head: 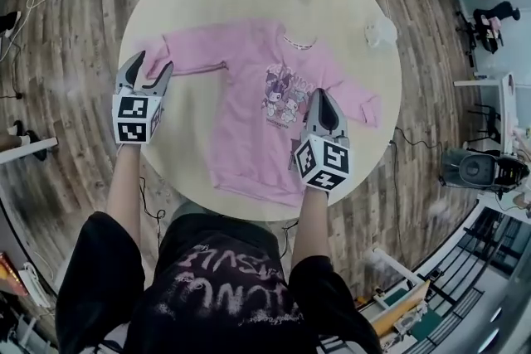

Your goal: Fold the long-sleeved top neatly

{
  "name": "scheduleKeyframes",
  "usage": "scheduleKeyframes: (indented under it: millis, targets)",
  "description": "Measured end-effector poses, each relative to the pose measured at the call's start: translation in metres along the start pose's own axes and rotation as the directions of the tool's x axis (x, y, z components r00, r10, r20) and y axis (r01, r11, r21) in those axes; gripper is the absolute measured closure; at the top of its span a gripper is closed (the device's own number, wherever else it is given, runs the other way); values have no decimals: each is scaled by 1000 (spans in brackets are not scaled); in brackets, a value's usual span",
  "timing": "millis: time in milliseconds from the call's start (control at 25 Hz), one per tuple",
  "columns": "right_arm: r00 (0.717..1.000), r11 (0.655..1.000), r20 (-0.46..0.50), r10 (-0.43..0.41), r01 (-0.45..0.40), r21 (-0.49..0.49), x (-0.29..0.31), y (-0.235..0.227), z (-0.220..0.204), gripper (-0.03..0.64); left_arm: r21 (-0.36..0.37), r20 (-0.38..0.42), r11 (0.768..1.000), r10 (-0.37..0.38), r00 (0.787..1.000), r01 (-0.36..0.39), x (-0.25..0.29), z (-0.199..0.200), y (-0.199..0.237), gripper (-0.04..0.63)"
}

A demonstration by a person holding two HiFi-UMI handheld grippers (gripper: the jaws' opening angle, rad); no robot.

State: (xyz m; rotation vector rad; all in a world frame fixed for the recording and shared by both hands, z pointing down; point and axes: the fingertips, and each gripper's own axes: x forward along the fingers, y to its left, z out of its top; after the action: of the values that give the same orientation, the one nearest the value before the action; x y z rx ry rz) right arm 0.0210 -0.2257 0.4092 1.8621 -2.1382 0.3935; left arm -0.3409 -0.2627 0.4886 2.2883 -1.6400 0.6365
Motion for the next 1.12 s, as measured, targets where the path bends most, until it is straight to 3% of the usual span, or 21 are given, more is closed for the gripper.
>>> scheduleKeyframes:
  millis: [440, 720, 920, 1120]
  targets:
    - [997, 1000, -74, -20, 21, 9, 40, 2, -34, 612, 53, -136, 999, 9, 991, -2, 69, -48, 24, 334]
    - [995, 1000, -101, -21, 23, 17, 48, -4, -49, 612, 50, -203, 998, 44, 978, -35, 80, -74, 31, 390]
    - [994, 1000, -105, -17, 19, 22, 52, 0, -53, 612, 54, -190, 996, 81, 978, -72, 78, -72, 42, 542]
    - [995, 1000, -103, -10, 13, 24, 48, 5, -51, 612, 59, -169, 994, 104, 980, -95, 62, -67, 55, 572]
